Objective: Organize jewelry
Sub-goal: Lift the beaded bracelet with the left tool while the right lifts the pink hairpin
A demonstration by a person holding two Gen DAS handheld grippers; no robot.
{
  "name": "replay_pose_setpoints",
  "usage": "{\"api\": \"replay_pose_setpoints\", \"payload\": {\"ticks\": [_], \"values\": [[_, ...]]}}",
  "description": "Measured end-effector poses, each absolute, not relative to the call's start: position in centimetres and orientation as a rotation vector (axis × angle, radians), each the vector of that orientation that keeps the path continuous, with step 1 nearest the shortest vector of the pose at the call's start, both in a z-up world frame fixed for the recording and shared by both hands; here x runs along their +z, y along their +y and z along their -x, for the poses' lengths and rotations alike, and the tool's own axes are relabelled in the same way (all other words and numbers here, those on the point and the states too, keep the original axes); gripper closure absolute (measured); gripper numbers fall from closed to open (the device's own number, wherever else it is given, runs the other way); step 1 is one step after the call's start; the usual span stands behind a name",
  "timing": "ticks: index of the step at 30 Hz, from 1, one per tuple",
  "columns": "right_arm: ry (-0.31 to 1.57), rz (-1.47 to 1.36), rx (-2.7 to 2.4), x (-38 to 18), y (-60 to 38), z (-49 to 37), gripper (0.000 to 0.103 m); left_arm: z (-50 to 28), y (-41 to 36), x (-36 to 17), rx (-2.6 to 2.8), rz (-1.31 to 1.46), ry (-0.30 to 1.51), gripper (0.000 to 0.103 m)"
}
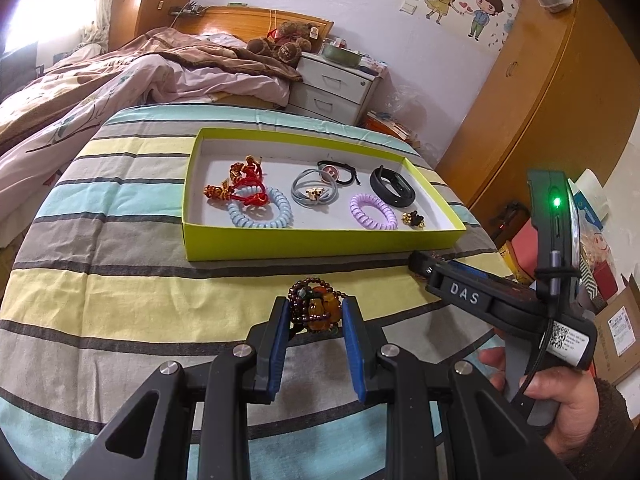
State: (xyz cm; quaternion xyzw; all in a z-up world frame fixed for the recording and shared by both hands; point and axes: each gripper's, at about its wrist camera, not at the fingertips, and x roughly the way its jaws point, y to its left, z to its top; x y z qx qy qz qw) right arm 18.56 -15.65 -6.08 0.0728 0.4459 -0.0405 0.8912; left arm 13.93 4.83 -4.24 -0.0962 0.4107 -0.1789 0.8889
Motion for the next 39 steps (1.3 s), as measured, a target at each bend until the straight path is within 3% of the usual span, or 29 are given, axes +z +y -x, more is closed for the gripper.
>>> {"api": "replay_pose_setpoints", "payload": {"ticks": [12,29,32,34,36,39], "values": [[0.914,-0.235,-0.088,-5.3,-21.6,-14.6,0.05,-13.9,4.1,-4.3,-0.394,0.198,0.856,0.076],[0.901,-0.213,0.041,-5.9,-20.7,-16.1,0.05,-14.2,3.2,-4.2,-0.389,0.185,0.872,0.076],[0.904,-0.175,0.046,-5.9,-20.4,-16.0,0.057,-14.1,3.0,-4.1,-0.388,0.178,0.871,0.076],[0.91,-0.154,0.052,-5.9,-20.3,-16.1,0.07,-14.2,2.9,-4.1,-0.388,0.173,0.872,0.076],[0.916,-0.151,0.059,-6.0,-20.5,-16.1,0.076,-14.2,2.7,-4.1,-0.388,0.169,0.874,0.076],[0.917,-0.14,0.07,-6.0,-20.7,-15.9,0.079,-14.2,2.5,-4.1,-0.385,0.166,0.876,0.076]]}}
